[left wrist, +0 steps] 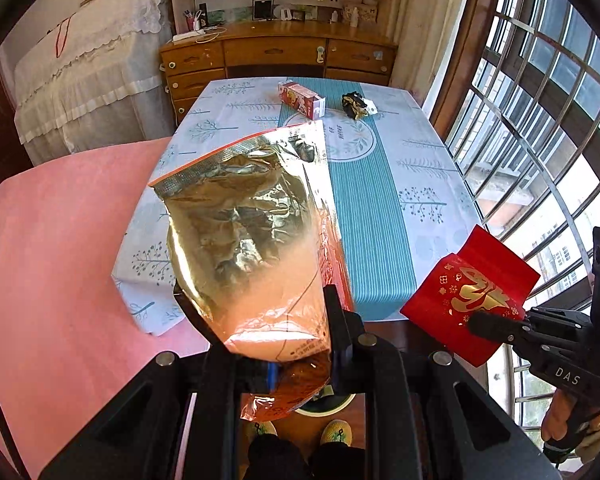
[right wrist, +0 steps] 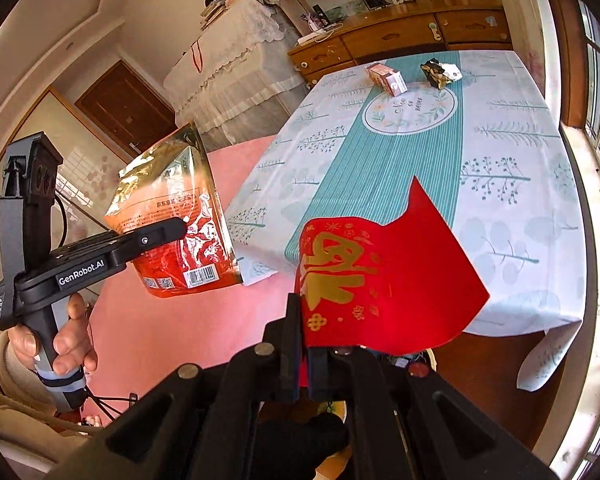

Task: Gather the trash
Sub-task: 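Carry the envelope and snack bag over the bin and open both tools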

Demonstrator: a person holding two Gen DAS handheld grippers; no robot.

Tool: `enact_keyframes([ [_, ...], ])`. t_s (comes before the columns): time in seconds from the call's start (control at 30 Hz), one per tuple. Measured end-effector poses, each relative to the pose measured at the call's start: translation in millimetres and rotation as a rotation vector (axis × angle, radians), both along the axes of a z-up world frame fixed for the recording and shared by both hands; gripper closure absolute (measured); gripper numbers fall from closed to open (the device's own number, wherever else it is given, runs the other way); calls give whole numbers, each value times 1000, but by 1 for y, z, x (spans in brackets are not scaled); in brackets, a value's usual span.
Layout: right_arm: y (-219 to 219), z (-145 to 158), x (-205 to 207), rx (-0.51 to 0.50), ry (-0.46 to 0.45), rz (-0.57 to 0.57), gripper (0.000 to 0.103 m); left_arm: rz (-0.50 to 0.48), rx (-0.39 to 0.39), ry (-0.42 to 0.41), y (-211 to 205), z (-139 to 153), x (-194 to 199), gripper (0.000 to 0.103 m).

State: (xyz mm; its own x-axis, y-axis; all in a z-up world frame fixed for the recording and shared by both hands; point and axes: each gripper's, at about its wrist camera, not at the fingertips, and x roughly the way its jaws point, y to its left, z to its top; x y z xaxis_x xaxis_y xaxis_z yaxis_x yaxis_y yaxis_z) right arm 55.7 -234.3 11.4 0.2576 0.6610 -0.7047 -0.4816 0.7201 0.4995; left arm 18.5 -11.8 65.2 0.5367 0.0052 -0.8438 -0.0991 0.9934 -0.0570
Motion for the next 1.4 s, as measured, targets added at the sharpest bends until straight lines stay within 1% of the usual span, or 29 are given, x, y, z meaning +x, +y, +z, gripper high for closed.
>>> enact_keyframes([
  [0.3, 12, -24, -27, -43, 66, 7, 101, -27, 14, 68, -6, -15, -33, 86],
  [0.4, 23, -37, -33, -79, 90, 11, 101, -41, 7, 98, -4, -30, -39, 86],
  [0.5, 34, -55, -42, -141, 124, 11, 101, -50, -19, 144, 0, -55, -42, 86],
  [0.57, 38, -69, -49, -171, 146, -3, 101, -59, -39, 179, 2, -78, -45, 86],
  [0.63, 42, -89, -56, -200, 185, -23, 101, -75, -48, 210, 2, -104, -48, 86],
  [0.73, 46, -127, -64, -248, 245, -53, 101, -99, -60, 262, 1, -152, -51, 86],
  [0.87, 50, -183, -70, -295, 301, -100, 101, -135, -77, 340, -4, -220, -50, 86],
  [0.97, 50, -228, -68, -299, 337, -135, 101, -161, -93, 396, -10, -274, -45, 86],
  [1.1, 45, -290, -62, -310, 369, -179, 101, -177, -112, 450, -18, -341, -32, 86],
  [1.17, 44, -320, -57, -326, 378, -195, 101, -180, -111, 468, -21, -372, -26, 85],
  [1.27, 41, -360, -48, -348, 391, -208, 101, -187, -101, 483, -21, -412, -18, 84],
  [1.33, 41, -382, -41, -363, 406, -214, 101, -192, -88, 487, -21, -435, -15, 83],
  [1.4, 40, -398, -36, -374, 421, -214, 101, -189, -73, 497, -21, -455, -12, 78],
])
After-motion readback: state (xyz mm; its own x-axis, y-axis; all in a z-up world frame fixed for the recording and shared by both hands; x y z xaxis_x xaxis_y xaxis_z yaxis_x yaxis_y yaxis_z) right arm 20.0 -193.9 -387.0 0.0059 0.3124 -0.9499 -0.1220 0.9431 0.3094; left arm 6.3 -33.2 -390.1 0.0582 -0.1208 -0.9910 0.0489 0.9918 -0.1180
